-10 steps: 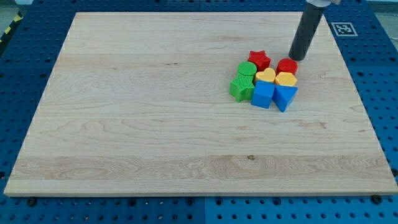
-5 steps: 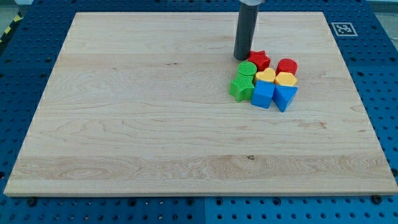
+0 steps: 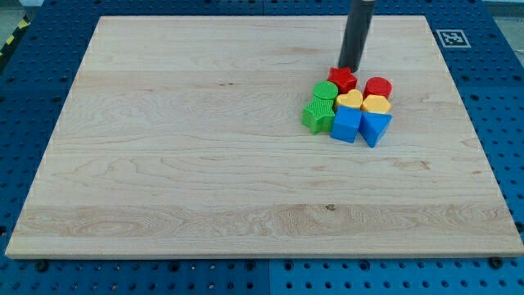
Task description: Push the red star into the red circle
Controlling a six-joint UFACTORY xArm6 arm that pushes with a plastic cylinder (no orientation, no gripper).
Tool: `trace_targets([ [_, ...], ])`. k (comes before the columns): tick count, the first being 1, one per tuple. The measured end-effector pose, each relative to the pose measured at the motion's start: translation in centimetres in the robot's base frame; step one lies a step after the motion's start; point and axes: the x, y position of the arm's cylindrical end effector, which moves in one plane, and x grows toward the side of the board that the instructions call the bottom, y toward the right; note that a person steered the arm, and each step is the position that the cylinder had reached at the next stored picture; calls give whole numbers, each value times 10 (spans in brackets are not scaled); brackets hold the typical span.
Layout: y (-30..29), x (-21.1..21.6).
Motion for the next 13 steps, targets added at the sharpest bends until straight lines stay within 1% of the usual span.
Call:
trace_targets([
  [3, -5, 12],
  [4, -28, 13],
  [7, -36, 16],
  [8, -71, 9],
  [9, -93, -10],
  [11, -113, 9],
  [13, -106, 30],
])
